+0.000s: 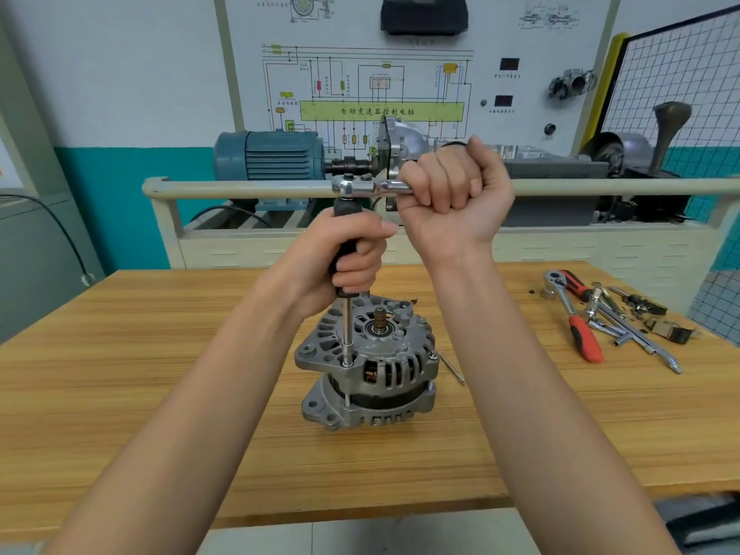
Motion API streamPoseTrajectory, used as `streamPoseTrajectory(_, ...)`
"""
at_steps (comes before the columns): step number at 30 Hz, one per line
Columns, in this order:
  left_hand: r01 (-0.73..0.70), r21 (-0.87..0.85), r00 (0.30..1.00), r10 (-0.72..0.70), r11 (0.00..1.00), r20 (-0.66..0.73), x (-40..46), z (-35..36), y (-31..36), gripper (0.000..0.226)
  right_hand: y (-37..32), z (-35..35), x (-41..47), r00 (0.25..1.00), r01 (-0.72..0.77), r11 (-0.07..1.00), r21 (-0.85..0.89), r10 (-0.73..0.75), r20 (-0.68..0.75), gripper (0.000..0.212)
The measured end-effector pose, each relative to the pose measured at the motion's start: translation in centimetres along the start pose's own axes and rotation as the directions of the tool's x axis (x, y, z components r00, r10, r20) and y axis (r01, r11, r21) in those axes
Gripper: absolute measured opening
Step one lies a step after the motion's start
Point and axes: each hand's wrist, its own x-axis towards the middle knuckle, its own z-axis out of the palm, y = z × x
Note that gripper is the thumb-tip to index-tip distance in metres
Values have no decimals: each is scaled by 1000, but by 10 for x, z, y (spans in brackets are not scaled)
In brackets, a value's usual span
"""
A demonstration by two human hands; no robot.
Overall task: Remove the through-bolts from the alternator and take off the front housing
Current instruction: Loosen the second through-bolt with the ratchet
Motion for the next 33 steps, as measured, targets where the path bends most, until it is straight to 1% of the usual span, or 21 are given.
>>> streamPoseTrajectory(1,22,-25,999,-21,999,35,1,0,0,35,0,-1,3,999,-3,1000,20,3,-32,47)
streamPoseTrajectory(3,43,-23,999,-43,999,12,2,0,0,41,3,-1,3,999,18,1000,0,-18,-50,47)
streamPoseTrajectory(5,28,7,996,-27,1000,-89,2,1,-2,44,7,4,-2,997,73,995,-70,-74,-19,47)
streamPoseTrajectory(7,-3,46,971,14,999,-237,3,5,-4,48,12,6,-11,984,174,967,-185,-161,82,50)
streamPoseTrajectory(9,-30,89,924,62,996,-378,5,11,-7,50,22,11,-22,935,331,882,-337,-258,242,53)
streamPoseTrajectory(11,-49,123,876,102,991,-472,7,18,-8,47,33,15,-30,859,495,748,-441,-348,375,48)
streamPoseTrajectory(13,-63,147,838,133,987,-530,8,21,-9,46,43,18,-35,797,598,626,-501,-395,457,38)
streamPoseTrajectory(14,-67,154,830,141,986,-540,7,21,-9,45,44,19,-35,788,611,609,-506,-402,466,36)
streamPoseTrajectory(15,-68,158,834,143,985,-533,7,20,-9,44,43,18,-33,800,594,636,-493,-397,450,39)
streamPoseTrajectory(17,-63,148,875,126,987,-467,5,15,-9,44,33,15,-28,859,487,760,-429,-330,390,48)
streamPoseTrajectory(18,-59,128,910,106,990,-401,4,11,-8,45,26,14,-25,896,408,826,-388,-281,345,51)
streamPoseTrajectory(20,-44,52,973,55,998,-225,1,4,-5,43,12,10,-17,963,227,935,-272,-174,205,52)
streamPoseTrajectory(22,-8,-1,997,8,1000,-79,1,-1,-1,37,5,5,-7,995,89,989,-118,-83,59,48)
streamPoseTrajectory(24,25,3,999,-24,1000,-33,2,-2,1,36,3,0,0,999,37,999,-9,-37,-22,47)
streamPoseTrajectory(26,39,23,998,-38,999,-51,3,-1,1,39,3,-2,3,998,37,999,7,-36,-47,47)
streamPoseTrajectory(29,-7,63,984,18,998,-178,3,3,-4,45,6,1,-3,996,86,995,-42,-87,-20,46)
streamPoseTrajectory(31,-48,98,954,75,994,-291,3,7,-8,47,9,5,-11,989,147,982,-118,-144,38,47)
streamPoseTrajectory(33,-60,118,911,103,991,-400,5,10,-9,46,16,10,-18,966,243,936,-256,-209,152,51)
